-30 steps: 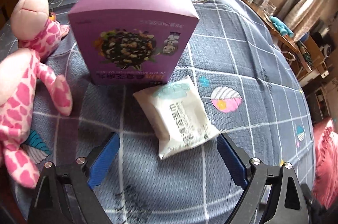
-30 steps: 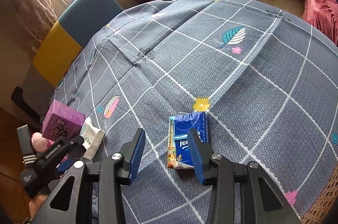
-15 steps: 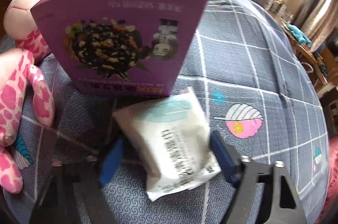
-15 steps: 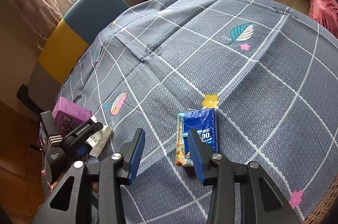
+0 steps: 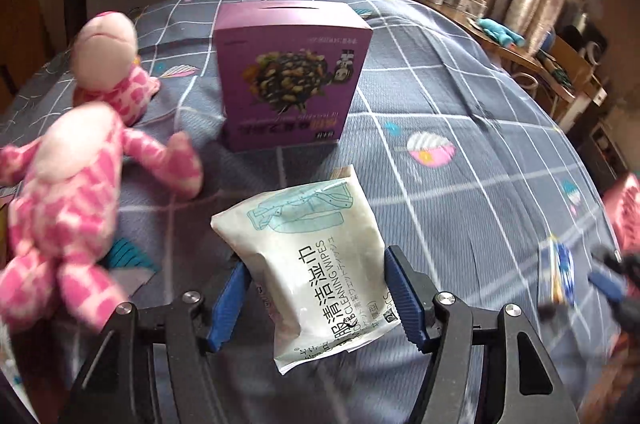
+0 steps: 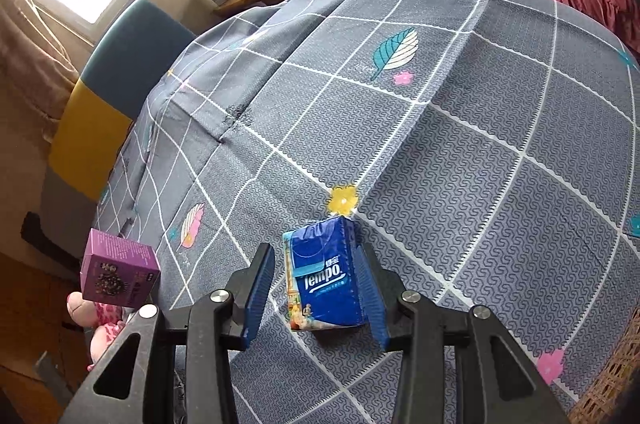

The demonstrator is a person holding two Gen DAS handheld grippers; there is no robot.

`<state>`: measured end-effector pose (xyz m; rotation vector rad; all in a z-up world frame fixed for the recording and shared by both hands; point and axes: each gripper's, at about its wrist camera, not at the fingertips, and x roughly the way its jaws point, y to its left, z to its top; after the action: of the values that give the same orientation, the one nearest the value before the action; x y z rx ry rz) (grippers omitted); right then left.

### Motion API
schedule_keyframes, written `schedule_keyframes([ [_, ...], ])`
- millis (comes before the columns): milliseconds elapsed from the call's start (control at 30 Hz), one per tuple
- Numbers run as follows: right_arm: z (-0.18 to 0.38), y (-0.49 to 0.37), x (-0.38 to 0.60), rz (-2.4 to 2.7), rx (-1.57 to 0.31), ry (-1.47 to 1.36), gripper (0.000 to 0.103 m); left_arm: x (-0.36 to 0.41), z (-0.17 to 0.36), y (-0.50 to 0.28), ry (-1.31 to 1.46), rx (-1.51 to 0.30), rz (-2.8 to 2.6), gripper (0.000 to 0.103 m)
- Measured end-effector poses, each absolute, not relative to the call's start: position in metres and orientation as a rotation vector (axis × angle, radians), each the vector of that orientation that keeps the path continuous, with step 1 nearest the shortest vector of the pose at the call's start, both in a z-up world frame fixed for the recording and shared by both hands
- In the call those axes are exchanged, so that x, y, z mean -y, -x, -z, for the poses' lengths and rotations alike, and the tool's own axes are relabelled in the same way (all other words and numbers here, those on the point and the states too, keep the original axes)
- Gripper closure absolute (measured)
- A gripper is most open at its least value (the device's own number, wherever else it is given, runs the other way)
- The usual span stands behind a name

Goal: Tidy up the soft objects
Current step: 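Grasp the white wet-wipes pack with the left tool, then carry the white wet-wipes pack into the gold box and open the left tool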

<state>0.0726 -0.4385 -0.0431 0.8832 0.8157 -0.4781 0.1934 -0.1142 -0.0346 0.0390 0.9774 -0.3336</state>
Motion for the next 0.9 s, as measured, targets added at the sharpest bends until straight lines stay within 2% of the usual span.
schedule_keyframes([
  [33,0.045,-0.075,0.438,0.479,-0.832,-0.879,0.049,0.107,0.033,-0.184,-0.046,-0.976,0.35,0.036],
  [67,0.048,-0.077,0.436,0.473,-0.852,-0.878,0.048,0.096,0.029,-0.172,-0.056,-0.968,0.362,0.036],
  [267,0.05,-0.094,0.417,0.469,-0.943,-0.733,0.048,0.052,0.026,-0.125,-0.085,-0.947,0.388,0.036],
  [500,0.066,-0.127,0.389,0.507,-1.123,-0.409,0.048,0.034,0.053,-0.092,-0.15,-1.027,0.455,0.037],
  [733,0.031,-0.126,0.347,0.311,-0.982,-0.279,0.051,0.025,0.077,-0.089,-0.065,-1.037,0.449,0.036],
  [900,0.04,-0.144,0.264,-0.059,-1.073,-0.136,0.051,0.026,0.077,-0.09,-0.058,-1.027,0.441,0.035],
])
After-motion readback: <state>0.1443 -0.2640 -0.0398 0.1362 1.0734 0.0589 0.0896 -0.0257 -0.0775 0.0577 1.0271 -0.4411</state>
